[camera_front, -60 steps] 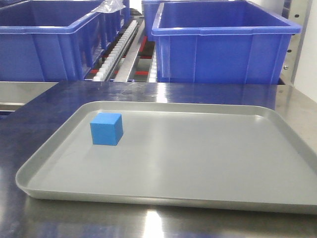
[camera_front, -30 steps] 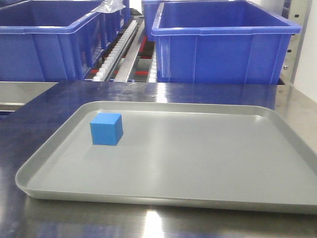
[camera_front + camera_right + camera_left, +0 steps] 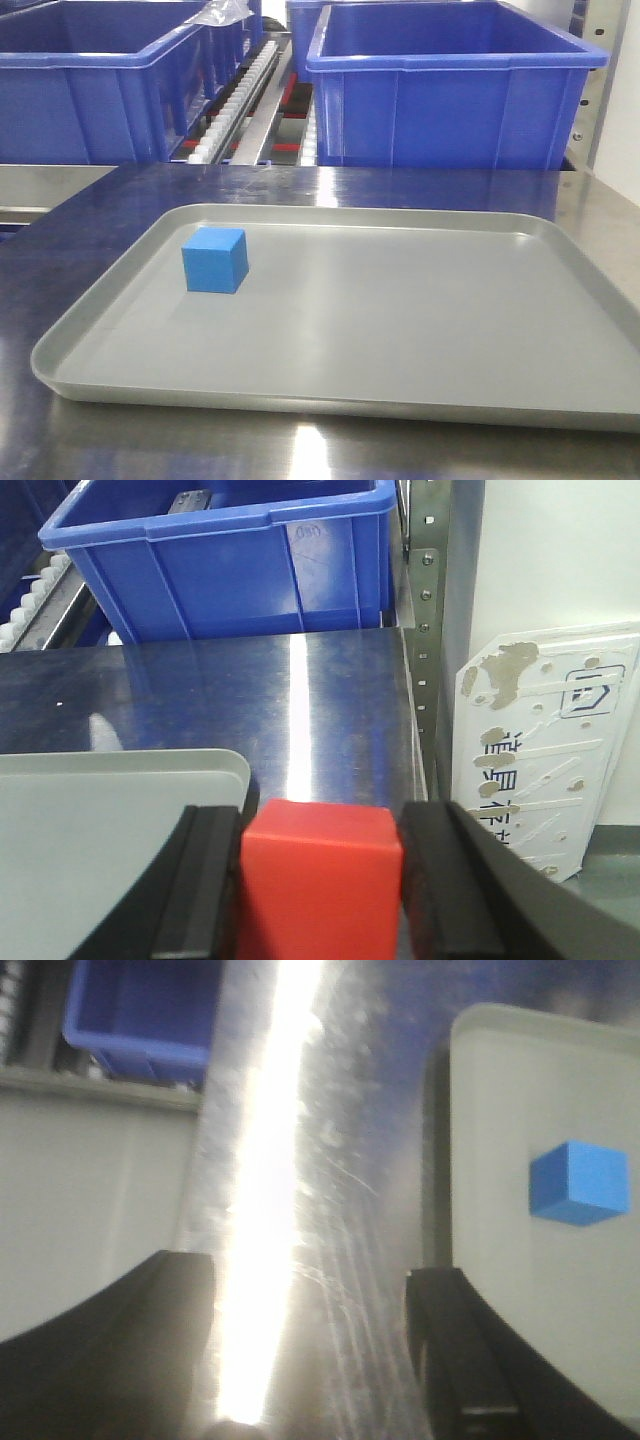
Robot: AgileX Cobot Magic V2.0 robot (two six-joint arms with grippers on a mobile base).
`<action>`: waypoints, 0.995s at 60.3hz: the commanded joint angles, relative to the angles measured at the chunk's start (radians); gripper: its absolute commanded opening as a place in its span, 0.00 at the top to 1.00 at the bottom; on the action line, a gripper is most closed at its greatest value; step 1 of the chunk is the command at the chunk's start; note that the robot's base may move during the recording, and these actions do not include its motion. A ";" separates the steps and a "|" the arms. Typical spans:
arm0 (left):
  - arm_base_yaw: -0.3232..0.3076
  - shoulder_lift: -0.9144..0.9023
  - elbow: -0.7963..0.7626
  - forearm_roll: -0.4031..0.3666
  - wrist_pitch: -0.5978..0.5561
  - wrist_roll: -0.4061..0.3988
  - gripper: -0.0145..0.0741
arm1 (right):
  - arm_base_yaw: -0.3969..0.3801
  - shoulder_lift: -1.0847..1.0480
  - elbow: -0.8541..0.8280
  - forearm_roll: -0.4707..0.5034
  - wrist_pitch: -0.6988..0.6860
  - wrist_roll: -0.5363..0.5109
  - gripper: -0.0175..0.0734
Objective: Sort and place red and blue blocks on shelf
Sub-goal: 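Lower the left gripper around the blue cube and close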
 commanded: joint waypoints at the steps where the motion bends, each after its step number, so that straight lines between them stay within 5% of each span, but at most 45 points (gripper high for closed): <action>1: -0.043 0.041 -0.073 -0.049 -0.043 0.006 0.27 | -0.008 0.002 -0.029 -0.012 -0.091 -0.001 0.75; 29: -0.238 0.406 -0.428 -0.054 0.039 0.006 0.27 | -0.008 0.002 -0.029 -0.012 -0.091 -0.001 0.75; 60: -0.337 0.606 -0.518 -0.059 0.002 -0.026 0.27 | -0.008 0.002 -0.029 -0.012 -0.091 -0.001 0.75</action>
